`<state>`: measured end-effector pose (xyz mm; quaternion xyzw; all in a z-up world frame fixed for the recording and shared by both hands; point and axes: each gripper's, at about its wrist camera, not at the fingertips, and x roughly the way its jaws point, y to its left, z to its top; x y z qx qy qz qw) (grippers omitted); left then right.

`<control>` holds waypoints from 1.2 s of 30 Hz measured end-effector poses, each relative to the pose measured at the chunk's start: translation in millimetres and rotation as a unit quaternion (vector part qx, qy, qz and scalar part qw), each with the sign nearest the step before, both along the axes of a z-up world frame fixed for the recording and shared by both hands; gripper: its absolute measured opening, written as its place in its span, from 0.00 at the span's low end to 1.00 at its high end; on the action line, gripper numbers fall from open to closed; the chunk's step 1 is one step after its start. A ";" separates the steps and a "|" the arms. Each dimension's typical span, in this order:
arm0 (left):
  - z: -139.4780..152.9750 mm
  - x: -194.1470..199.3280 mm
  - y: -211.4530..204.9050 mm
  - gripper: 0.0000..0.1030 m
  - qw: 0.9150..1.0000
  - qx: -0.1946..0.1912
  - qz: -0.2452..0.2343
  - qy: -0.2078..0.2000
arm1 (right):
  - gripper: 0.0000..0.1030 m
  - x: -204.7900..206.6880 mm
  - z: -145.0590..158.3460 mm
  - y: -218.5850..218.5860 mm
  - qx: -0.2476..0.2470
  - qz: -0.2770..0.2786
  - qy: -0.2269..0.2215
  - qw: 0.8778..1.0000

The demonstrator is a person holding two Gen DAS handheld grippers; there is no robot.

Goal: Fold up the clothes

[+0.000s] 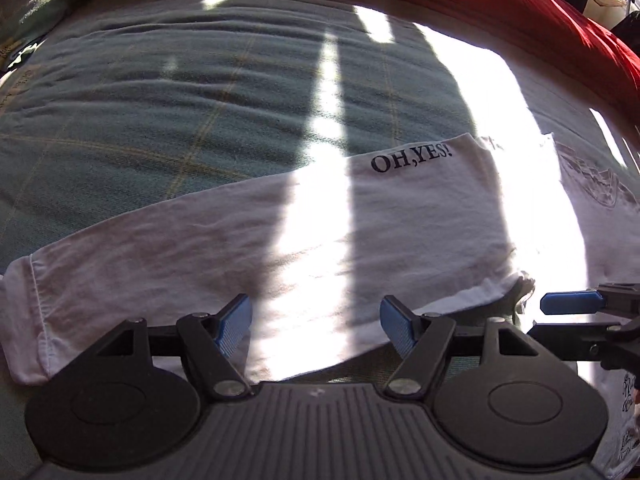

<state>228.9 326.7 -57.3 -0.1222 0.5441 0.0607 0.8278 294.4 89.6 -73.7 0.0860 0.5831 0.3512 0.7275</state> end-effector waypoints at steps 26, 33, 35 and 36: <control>-25.0 171.5 -104.7 0.68 0.996 -0.052 -0.019 -0.076 | 1.00 36.9 15.7 -202.6 -0.115 -0.137 -0.083 0.980; -0.8 141.2 -156.4 0.69 0.995 -0.046 -0.077 -0.047 | 1.00 41.6 25.9 -225.2 -0.149 -0.123 -0.108 0.975; -0.2 125.8 -177.5 0.69 0.994 -0.043 -0.098 -0.035 | 1.00 45.4 29.1 -233.1 -0.165 -0.117 -0.125 0.971; -1.9 117.8 -188.9 0.69 0.993 -0.042 -0.108 -0.028 | 1.00 48.7 28.7 -237.7 -0.172 -0.116 -0.130 0.970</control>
